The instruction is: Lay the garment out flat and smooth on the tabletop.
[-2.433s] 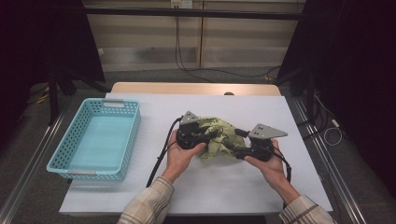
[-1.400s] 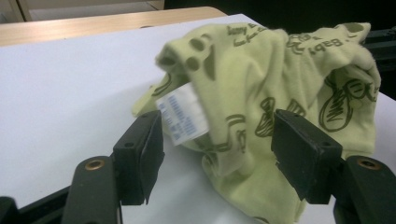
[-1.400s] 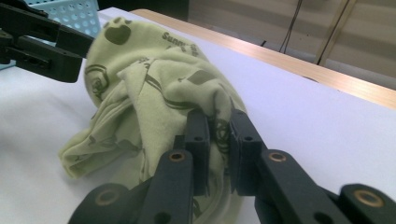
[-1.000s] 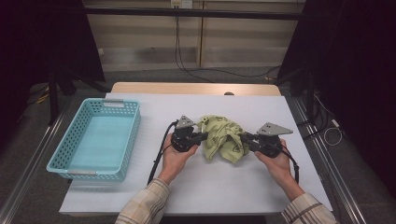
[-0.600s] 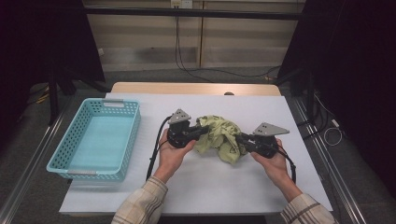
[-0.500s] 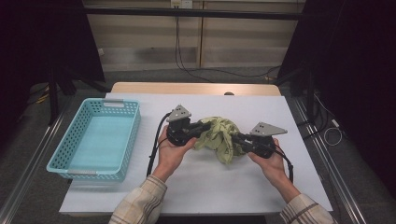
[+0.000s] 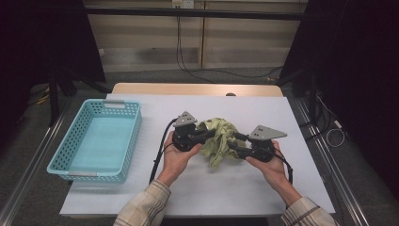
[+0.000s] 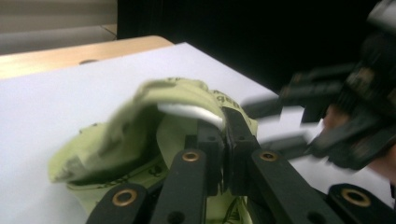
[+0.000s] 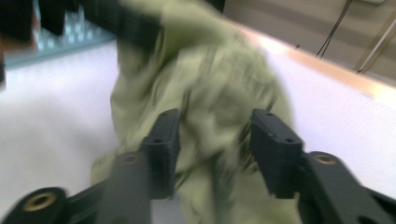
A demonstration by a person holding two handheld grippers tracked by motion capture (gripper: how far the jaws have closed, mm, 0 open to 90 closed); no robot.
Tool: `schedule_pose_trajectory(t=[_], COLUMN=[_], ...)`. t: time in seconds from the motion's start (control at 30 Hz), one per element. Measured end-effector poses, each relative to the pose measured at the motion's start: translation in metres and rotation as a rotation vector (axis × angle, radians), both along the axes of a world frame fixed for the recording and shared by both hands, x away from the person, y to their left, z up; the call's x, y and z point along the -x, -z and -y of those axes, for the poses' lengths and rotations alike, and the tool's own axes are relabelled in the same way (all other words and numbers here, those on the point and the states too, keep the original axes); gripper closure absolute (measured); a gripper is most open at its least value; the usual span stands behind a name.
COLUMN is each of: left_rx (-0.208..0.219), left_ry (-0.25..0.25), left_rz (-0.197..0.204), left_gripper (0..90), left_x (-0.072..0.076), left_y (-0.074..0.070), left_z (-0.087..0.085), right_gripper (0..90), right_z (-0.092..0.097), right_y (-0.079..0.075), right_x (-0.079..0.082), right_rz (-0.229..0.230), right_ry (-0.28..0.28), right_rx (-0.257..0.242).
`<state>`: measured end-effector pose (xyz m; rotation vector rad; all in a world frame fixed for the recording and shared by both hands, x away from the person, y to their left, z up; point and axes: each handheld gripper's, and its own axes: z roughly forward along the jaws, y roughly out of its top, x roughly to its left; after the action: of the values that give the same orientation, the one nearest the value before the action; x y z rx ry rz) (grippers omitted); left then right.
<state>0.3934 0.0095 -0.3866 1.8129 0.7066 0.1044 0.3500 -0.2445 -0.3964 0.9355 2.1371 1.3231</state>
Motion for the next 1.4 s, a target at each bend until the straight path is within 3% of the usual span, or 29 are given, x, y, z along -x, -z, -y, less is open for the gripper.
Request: schedule_pose_trajectory(t=[0.13, 0.2, 0.3, 0.5, 0.57, 0.63, 0.7, 0.8, 0.87, 0.97, 1.03, 1.07, 1.1, 1.2, 1.23, 1.33, 1.4], left_rx=[-0.028, -0.051, -0.071, -0.078, -0.085, -0.099, -0.086, -0.098, -0.114, -0.112, -0.090, -0.095, -0.099, -0.103, -0.077, -0.089, -0.077], left_ry=[0.030, 0.043, 0.062, 0.076, 0.082, 0.090, 0.083, 0.091, 0.105, 0.123, 0.107, 0.121, 0.127, 0.145, 0.152, 0.176, 0.142], left_rz=[-0.017, -0.045, -0.044, -0.054, -0.051, -0.044, -0.043, -0.047, -0.047, -0.054, -0.095, -0.080, -0.077, -0.056, -0.066, -0.075, -0.051], left_gripper=[87.1, 87.1, 87.0, 86.4, 81.6, 79.0, 77.2, 73.1, 68.6, 62.0, 60.0, 59.5, 59.5, 53.4, 50.1, 40.7, 39.1], left_x=[0.003, 0.003, 0.004, 0.008, 0.011, 0.011, 0.012, 0.012, 0.011, 0.010, 0.009, 0.007, 0.008, 0.007, 0.007, 0.005, 0.004], left_y=[0.017, 0.033, 0.043, 0.050, 0.054, 0.055, 0.055, 0.055, 0.053, 0.053, 0.053, 0.053, 0.052, 0.049, 0.043, 0.035, 0.028], left_z=[0.016, 0.026, 0.035, 0.045, 0.048, 0.048, 0.048, 0.044, 0.040, 0.036, 0.035, 0.034, 0.033, 0.031, 0.029, 0.027, 0.020], right_gripper=[45.2, 43.2, 42.7, 38.9, 31.7, 33.6, 33.6, 32.2, 30.2, 47.2, 59.2, 67.5, 67.5, 80.9, 81.3, 81.5, 81.5], right_z=[0.009, 0.011, 0.011, -0.002, -0.009, -0.013, -0.016, -0.025, -0.027, -0.022, -0.023, -0.023, -0.023, -0.017, -0.015, -0.011, 0.001], right_y=[-0.009, -0.011, -0.014, -0.011, -0.012, -0.014, -0.013, -0.007, -0.002, 0.003, 0.005, 0.006, 0.006, 0.004, 0.002, -0.001, -0.002], right_x=[-0.003, -0.004, -0.005, -0.005, -0.008, -0.009, -0.010, -0.013, -0.017, -0.025, -0.026, -0.025, -0.025, -0.021, -0.020, -0.018, -0.019], right_rz=[0.018, 0.023, 0.030, 0.021, 0.040, 0.040, 0.043, 0.015, -0.004, -0.025, -0.019, -0.021, -0.021, -0.008, -0.005, 0.003, -0.006], right_ry=[0.041, 0.053, 0.063, 0.020, 0.048, 0.034, 0.025, -0.003, 0.027, 0.062, 0.056, 0.063, 0.063, 0.087, 0.099, 0.103, 0.117], right_rx=[-0.025, -0.031, -0.044, -0.004, 0.011, -0.002, 0.012, 0.054, 0.058, 0.047, 0.064, 0.073, 0.073, 0.063, 0.065, 0.061, 0.042])
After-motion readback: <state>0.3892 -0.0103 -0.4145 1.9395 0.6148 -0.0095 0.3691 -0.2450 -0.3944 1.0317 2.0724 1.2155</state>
